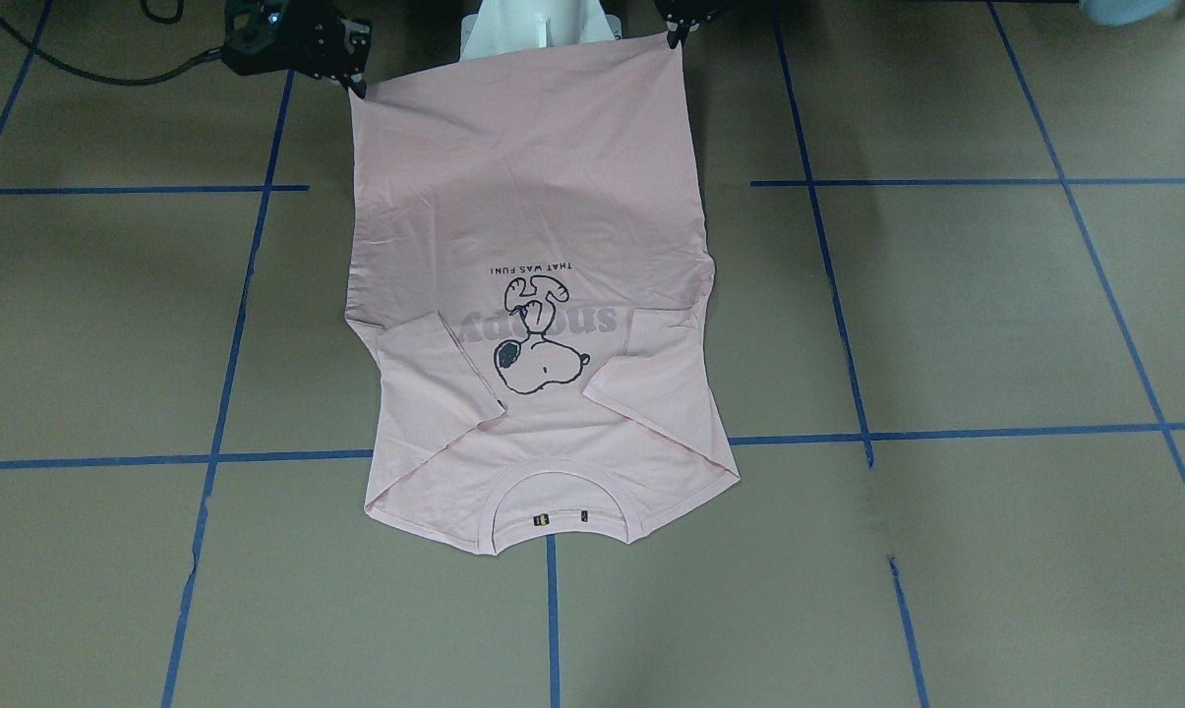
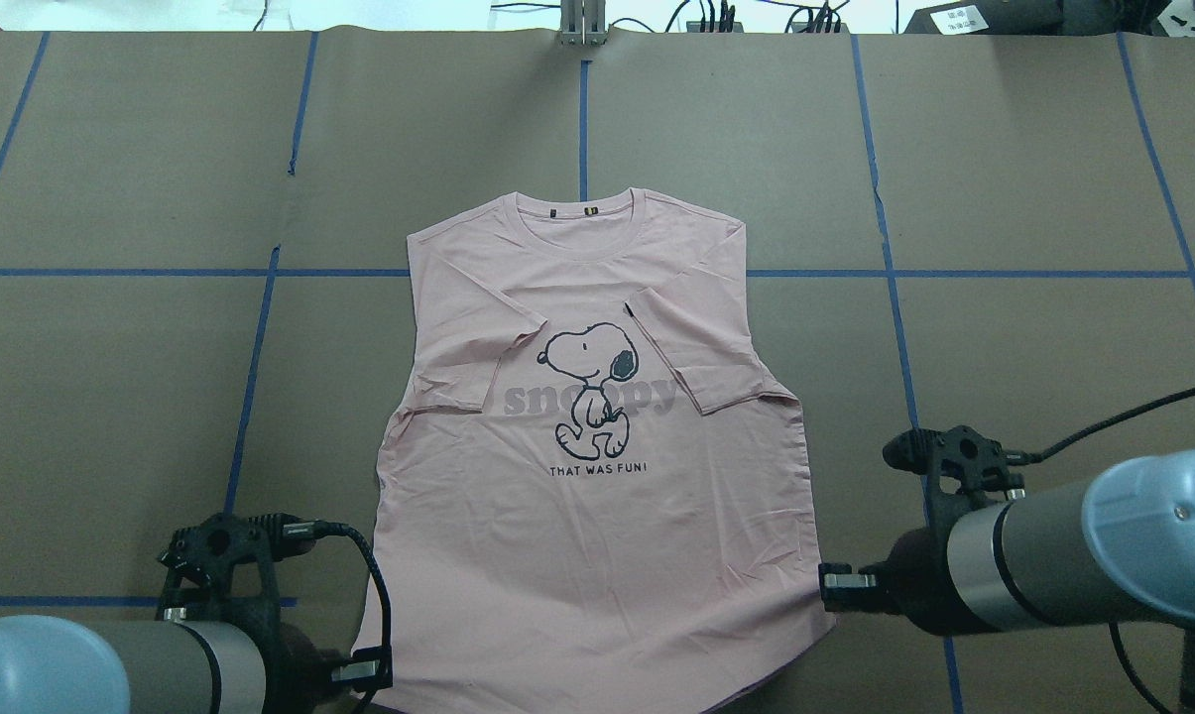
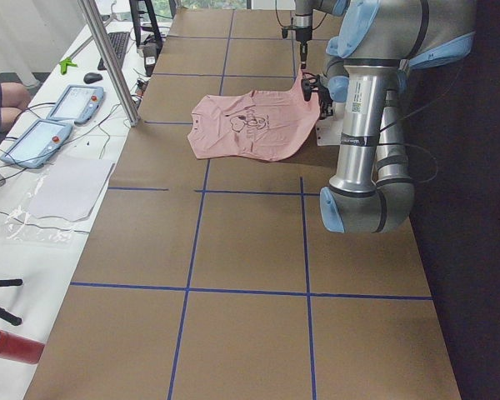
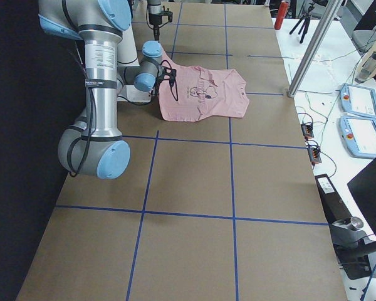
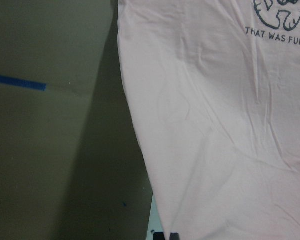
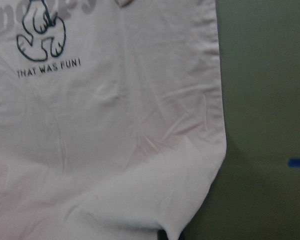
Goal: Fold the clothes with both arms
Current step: 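Lift the hem with both grippers and fold it toward the collar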
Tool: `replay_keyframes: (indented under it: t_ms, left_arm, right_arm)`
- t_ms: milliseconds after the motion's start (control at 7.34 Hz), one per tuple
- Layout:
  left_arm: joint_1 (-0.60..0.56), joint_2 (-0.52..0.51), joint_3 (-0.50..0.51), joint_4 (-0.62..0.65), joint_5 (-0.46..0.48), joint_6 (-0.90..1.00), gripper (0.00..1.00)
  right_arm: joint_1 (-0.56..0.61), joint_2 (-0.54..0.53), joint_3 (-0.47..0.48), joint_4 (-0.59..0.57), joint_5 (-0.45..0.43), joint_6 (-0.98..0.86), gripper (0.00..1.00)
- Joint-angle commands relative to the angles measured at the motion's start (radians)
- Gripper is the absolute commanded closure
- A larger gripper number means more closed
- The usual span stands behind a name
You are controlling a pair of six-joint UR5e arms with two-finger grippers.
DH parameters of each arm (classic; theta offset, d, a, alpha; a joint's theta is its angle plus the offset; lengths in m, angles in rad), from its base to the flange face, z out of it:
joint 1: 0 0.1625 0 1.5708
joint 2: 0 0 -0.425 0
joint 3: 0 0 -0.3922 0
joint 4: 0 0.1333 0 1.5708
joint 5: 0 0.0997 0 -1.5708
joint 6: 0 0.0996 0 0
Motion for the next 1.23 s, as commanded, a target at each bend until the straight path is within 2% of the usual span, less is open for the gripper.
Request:
replay_keyframes:
  t_ms: [0,272,545,681,817,954,1090]
  left_arm:
    - [-0.218,-0.035,0.138,-0.016,-0.021,0.196,1.00]
    - [-0.363,-0.112,0.329,-0.109,-0.025,0.284,1.00]
    - [-0.466,-0.126,0.508,-0.318,-0.025,0.318,1.00]
    - [-0.507,-0.166,0.647,-0.432,-0.025,0.318,1.00]
    - [-0.538,-0.207,0.767,-0.506,-0.025,0.320,1.00]
    - [-0.566,-0.227,0.843,-0.564,-0.025,0.321,1.00]
    - [-0.586,-0.235,0.899,-0.609,-0.025,0.344,1.00]
  right_arm:
    - [0.191,0.192,-0.224,0.001,-0.015,-0.214,1.00]
    - [0.302,0.335,-0.410,0.003,-0.015,-0.411,1.00]
    - [0.384,0.488,-0.591,0.004,-0.015,-0.428,1.00]
    - [0.406,0.565,-0.714,0.019,-0.015,-0.444,1.00]
    - [0.429,0.613,-0.867,0.133,-0.009,-0.445,1.00]
    - [0.439,0.650,-0.990,0.210,-0.003,-0.445,1.00]
    - [0.442,0.659,-1.046,0.237,-0.003,-0.448,1.00]
